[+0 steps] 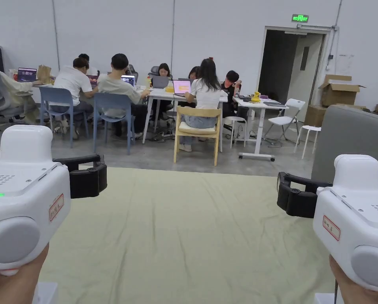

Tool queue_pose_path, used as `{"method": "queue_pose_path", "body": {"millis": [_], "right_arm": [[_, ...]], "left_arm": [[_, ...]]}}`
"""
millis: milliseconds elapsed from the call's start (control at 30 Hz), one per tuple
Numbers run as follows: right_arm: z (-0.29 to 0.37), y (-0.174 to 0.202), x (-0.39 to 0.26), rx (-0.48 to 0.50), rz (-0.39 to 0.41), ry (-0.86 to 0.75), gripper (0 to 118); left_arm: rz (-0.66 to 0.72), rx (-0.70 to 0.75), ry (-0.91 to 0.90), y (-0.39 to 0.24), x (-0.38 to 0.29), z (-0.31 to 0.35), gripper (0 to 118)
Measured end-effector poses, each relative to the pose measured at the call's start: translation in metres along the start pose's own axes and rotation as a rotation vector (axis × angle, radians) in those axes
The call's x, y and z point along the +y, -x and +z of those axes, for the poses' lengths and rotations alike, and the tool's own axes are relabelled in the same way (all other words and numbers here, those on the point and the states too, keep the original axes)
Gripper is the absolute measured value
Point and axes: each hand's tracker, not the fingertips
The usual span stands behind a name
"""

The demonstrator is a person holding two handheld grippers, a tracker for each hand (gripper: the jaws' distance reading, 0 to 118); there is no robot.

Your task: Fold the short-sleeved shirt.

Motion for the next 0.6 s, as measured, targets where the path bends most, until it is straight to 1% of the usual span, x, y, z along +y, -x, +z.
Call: {"method": "queue_pose_path", "body": {"millis": [600], "right_arm": [[0.0011, 0.0049, 0.0003, 0.004, 0.015, 0.000, 118]], "left_arm": [[0.005, 0.002, -0.008, 0.0014, 0.0022, 0.0081, 118]]}}
